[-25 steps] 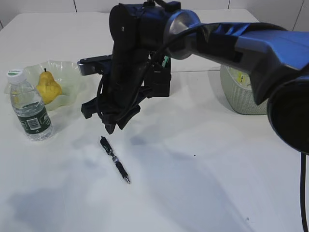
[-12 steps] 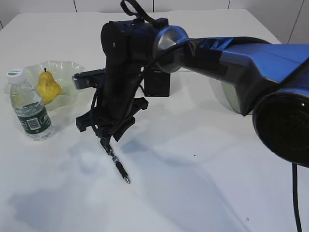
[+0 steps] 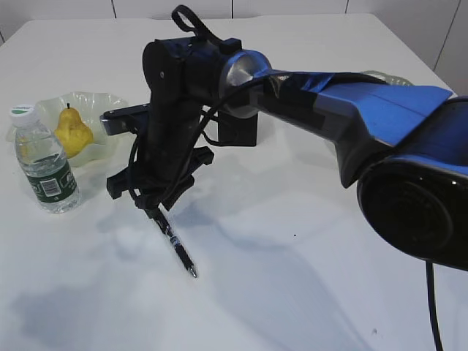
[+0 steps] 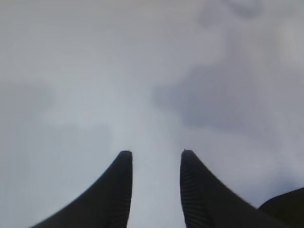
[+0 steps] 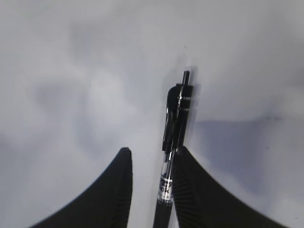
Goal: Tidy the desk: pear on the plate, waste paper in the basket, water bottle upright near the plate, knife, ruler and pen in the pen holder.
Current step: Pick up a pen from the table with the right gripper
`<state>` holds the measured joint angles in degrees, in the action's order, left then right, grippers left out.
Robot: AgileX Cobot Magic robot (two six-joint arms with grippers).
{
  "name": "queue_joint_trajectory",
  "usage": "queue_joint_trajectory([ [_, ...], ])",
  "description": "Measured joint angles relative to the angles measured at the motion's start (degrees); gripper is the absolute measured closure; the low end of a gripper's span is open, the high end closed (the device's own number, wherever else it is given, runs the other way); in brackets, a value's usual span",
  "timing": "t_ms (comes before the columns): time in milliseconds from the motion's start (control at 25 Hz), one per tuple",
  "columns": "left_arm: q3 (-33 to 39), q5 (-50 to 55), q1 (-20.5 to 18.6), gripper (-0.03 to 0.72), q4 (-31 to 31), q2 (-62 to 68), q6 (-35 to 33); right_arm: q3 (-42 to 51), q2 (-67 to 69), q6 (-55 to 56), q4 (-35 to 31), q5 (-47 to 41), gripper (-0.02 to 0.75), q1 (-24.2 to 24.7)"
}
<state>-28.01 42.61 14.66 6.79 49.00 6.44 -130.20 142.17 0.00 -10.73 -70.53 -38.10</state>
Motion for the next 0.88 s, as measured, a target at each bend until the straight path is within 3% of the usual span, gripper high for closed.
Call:
queue_joint_trajectory([
  [360,0.0,0.0,0.0,0.451,0.1,0.0,0.0,-0.7,0.7,0.6,0.5,0.1,0.392,0.0],
  [880,0.0,0.0,0.0,0.451,0.1,0.0,0.0,-0.8,4.0,0.8,0.5,0.1,0.382,0.0],
])
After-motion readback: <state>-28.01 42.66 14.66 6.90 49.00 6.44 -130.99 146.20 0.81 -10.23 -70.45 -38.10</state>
